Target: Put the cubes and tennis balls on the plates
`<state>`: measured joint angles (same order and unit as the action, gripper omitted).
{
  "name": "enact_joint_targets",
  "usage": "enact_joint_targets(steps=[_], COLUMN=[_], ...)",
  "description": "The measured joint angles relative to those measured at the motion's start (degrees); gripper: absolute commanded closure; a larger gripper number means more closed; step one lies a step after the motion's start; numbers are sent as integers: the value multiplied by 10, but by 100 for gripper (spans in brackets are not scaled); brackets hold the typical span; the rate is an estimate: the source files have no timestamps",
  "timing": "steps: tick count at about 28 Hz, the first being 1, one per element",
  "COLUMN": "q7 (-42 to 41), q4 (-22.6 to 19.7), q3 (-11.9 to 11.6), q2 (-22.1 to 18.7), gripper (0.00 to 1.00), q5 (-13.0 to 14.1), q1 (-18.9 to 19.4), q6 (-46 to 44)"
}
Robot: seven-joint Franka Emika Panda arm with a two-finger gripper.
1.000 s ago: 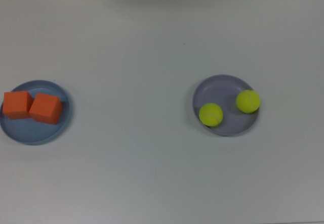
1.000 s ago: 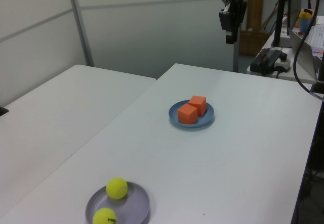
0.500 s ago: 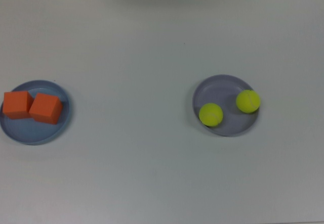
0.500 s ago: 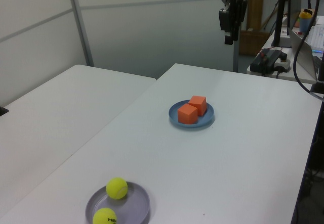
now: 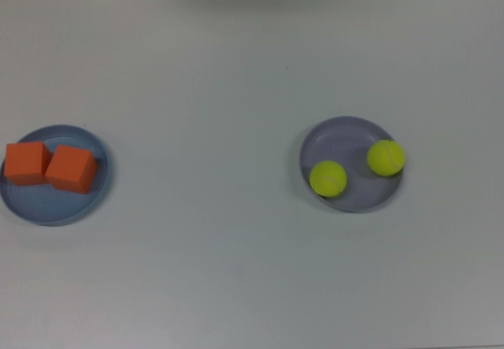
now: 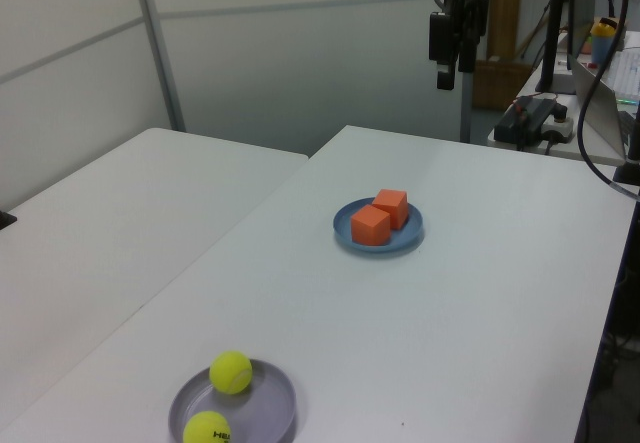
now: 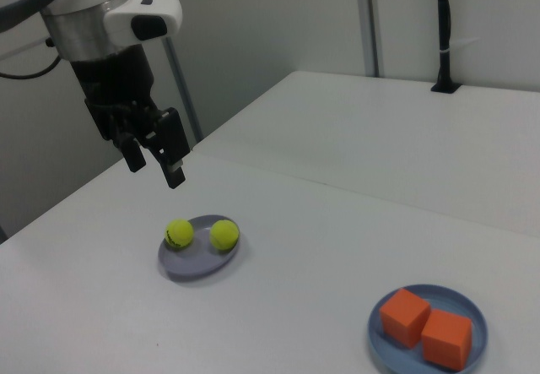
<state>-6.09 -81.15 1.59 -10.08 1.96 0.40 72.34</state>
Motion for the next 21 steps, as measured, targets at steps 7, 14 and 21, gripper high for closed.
enact_joint_targets(steps=[7, 14, 21], q7=[0, 0, 0], q4=[0, 0, 0], q3=[0, 1, 1], q2=[1, 2, 2], gripper=[0, 2, 25], q5=[0, 0, 0], q1=[0, 0, 0], q6=[0, 0, 0])
